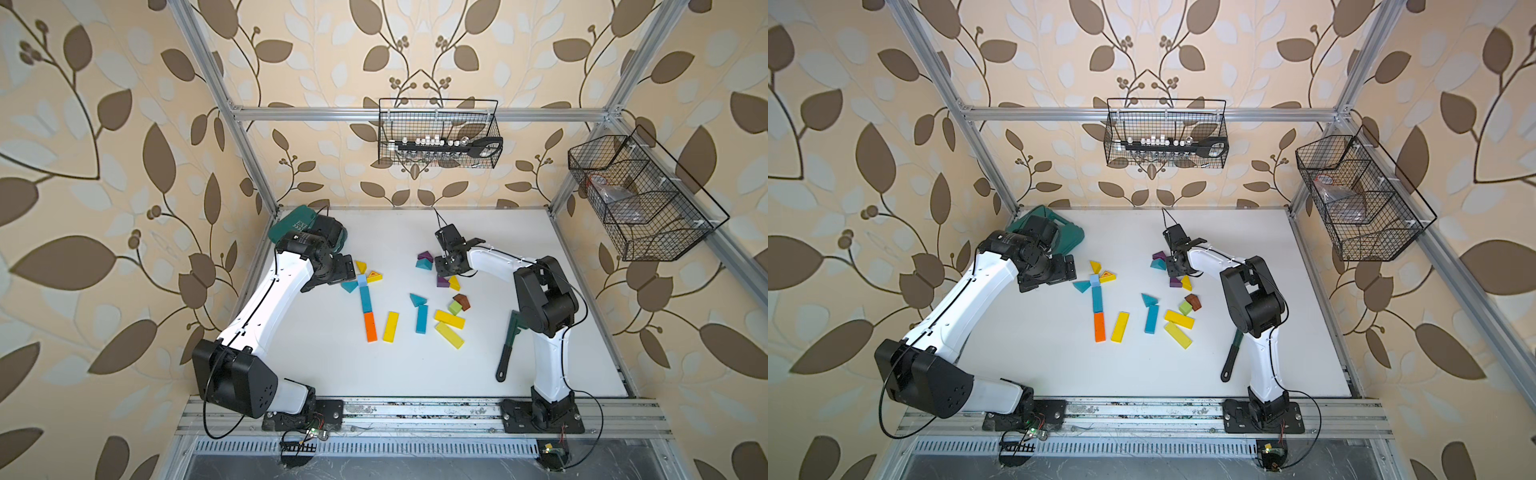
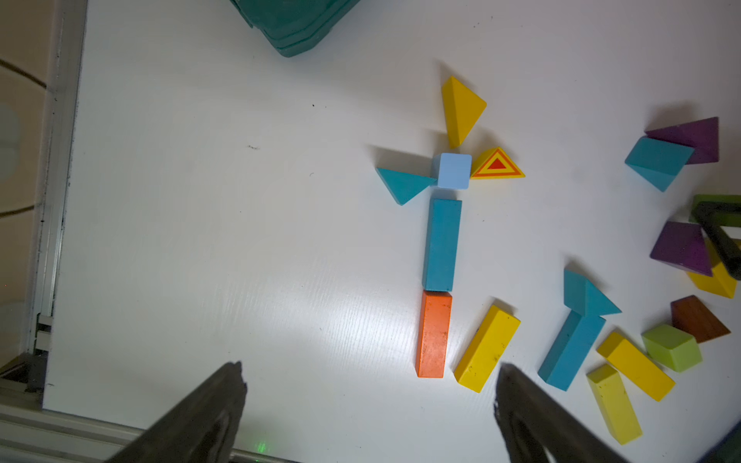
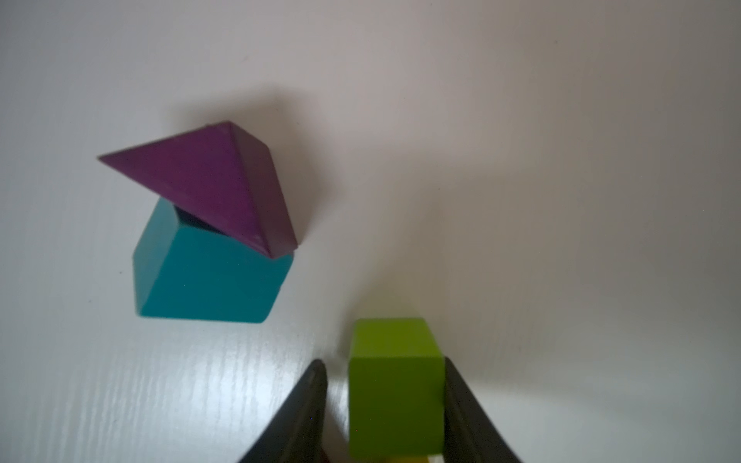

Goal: Assemble a small pinwheel with building blocks
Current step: Pick up the building block from the center of the board.

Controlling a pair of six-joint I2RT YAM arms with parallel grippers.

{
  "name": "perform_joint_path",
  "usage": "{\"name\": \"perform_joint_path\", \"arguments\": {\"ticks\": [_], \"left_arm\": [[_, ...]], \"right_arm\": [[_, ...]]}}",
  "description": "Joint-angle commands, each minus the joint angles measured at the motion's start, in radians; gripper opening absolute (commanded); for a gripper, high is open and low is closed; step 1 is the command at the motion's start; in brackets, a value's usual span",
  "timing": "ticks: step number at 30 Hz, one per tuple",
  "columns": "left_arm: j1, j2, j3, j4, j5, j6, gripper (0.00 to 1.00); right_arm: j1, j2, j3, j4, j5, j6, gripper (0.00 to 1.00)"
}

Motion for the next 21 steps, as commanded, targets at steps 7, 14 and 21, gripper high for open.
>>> {"name": "perform_joint_path", "arguments": {"ticks": [7,14,21], "left_arm": [[0.017,-0.002,-0.045,0.004,-0.073,0.046,0.99],[0.023,-0.005,-0.057,0.011,-0.054,0.052,0.99],[0.024,0.001,-0.065,0.015,-0.03,0.049,0.99]], "right_arm": [[0.009,-0.013,0.094,-0.142,0.063,0.015,0.11],[0.121,-0.122,0.13,-0.189,0.103,0.116,0.06],[0.236,0.033,0.284,-0.181,0.14,0.213,0.05]]}}
